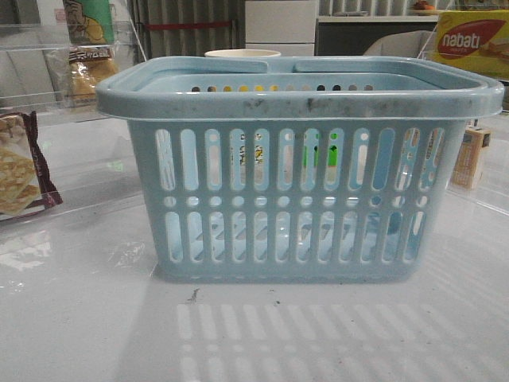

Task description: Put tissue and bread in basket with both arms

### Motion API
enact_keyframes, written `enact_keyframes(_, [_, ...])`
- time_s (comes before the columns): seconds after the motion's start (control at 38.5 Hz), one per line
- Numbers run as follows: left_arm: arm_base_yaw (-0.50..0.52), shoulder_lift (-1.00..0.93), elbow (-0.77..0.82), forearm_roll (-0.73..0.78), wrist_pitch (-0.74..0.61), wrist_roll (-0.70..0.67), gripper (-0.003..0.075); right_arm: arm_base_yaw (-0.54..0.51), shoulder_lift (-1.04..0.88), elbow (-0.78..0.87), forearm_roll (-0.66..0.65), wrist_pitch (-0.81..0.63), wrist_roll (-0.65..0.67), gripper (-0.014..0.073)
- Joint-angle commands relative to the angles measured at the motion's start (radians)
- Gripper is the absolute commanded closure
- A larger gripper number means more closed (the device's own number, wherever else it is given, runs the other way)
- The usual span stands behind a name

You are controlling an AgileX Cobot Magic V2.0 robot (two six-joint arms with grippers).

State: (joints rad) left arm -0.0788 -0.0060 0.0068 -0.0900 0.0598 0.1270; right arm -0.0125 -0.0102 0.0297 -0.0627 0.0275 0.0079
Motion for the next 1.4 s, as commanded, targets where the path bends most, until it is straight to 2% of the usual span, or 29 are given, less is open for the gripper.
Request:
enact_keyframes(0.0, [0.0, -0.016, -0.001, -0.003, -0.087, -0.009, 0.0629, -0.002, -0.018, 0.001, 0.004, -0.081, -0.008, 0.0539])
enact_keyframes(0.67, [0.0, -0.016, -0.001, -0.003, -0.087, -0.009, 0.0629, -0.002, -0.018, -0.001, 0.004, -0.111, -0.008, 0.0539])
enact_keyframes(0.83, [0.0, -0.016, -0.011, -0.009, -0.152, -0.009, 0.0629, -0.002, -0.018, -0.013, 0.005, -0.132, -0.008, 0.0539])
enact_keyframes(0.96, [0.0, -0.016, -0.088, -0.009, -0.152, -0.009, 0.0629, -0.002, -0.018, -0.11, 0.006, -0.1, -0.008, 0.0539])
enact_keyframes(1.19, [0.0, 0.034, -0.353, -0.009, -0.06, -0.009, 0.0629, -0.002, 0.04, -0.417, 0.005, 0.141, -0.008, 0.0539])
enact_keyframes(1.38, [0.0, 0.175, -0.581, -0.009, 0.061, -0.009, 0.0629, -0.002, 0.199, -0.641, 0.005, 0.314, -0.008, 0.0539])
